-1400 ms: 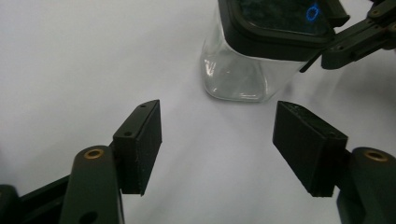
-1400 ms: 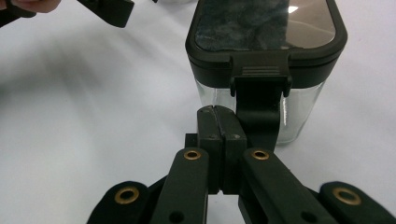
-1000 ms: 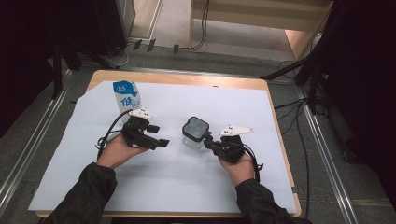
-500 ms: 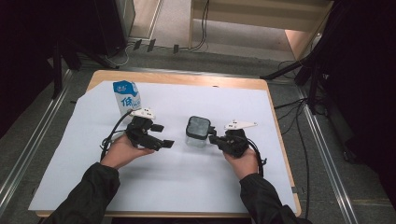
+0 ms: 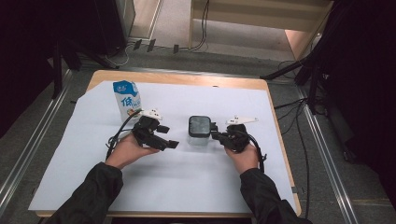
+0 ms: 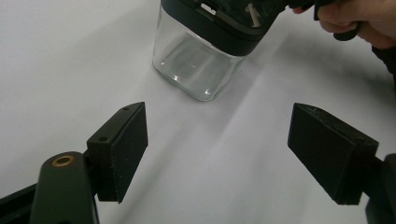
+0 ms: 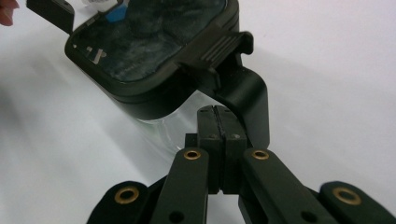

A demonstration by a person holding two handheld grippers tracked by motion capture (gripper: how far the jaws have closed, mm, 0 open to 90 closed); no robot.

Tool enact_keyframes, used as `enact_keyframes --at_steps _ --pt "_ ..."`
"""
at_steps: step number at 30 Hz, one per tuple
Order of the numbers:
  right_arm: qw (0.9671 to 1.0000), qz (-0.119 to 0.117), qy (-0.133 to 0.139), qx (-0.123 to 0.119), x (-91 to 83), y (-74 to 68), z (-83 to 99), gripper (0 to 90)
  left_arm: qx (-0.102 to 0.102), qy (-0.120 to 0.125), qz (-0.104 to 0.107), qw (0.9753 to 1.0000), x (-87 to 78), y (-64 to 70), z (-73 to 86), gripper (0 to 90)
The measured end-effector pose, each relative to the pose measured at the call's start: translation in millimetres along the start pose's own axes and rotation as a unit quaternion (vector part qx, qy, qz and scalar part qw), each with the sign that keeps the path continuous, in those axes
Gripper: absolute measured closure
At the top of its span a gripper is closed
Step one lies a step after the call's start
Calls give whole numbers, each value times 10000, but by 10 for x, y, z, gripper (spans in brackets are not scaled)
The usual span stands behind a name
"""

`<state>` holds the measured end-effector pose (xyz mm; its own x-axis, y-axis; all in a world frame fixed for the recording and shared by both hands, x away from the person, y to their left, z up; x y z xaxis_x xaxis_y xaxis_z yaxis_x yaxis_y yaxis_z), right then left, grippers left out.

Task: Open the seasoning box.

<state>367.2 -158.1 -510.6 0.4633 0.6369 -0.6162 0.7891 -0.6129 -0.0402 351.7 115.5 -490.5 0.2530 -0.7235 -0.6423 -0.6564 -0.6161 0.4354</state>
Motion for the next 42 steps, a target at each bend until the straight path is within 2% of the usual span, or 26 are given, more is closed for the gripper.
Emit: enact_keyframes --at_steps 4,7,9,12,16,19,21,25,28,29,31,32,34,42 --pt "10000 -25 -28 37 -10 11 13 900 -23 86 49 9999 16 -24 -29 194" --pt "9999 -128 -1 22 -44 -11 -4 887 -15 85 10 10000 -3 -35 -30 188" --pt "9998 -193 30 20 -82 -28 -11 841 -12 88 -34 10000 -14 -39 -25 189" --pt "9997 -232 3 107 -138 -25 6 714 -25 122 -24 9999 -14 -48 -39 193" --pt "9997 -179 45 132 -225 -17 22 684 98 1 -33 9999 2 -34 -115 195" --pt "9998 -123 134 130 -285 1 16 694 172 47 102 9998 22 -17 -198 196" --pt "9998 -101 138 136 -309 16 19 738 245 19 67 9997 35 -25 -254 205" --pt "9997 -177 112 119 -318 43 26 896 388 5 118 9992 81 -41 -363 211" --pt "9997 -184 61 131 -283 67 17 900 427 -48 184 9989 107 -53 -409 208" --pt "9997 -177 43 139 -272 75 12 900 472 -87 265 9985 114 -53 -413 211" --pt "9998 -165 32 134 -252 91 1 900 620 -227 228 9976 138 -54 -426 213" --pt "9998 -155 28 132 -245 100 -4 900 655 -247 274 9972 154 -55 -430 212" --pt "9998 -124 36 121 -226 116 -11 900 684 -356 234 9967 187 -51 -442 208" --pt "9998 -53 21 206 -228 149 -8 900 699 -311 362 9964 327 -44 -434 195"
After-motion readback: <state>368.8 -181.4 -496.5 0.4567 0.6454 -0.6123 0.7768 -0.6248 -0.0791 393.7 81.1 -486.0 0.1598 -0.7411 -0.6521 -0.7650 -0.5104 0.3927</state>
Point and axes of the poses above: each handheld gripper's, and its own axes: x roughly forward along the jaws, z roughly out of its underside, y roughly to its right, the point moved 3 cm from there along x, roughly forward along the jaws, and after that the axes turned 12 degrees about -x, right-handed, at the moved point
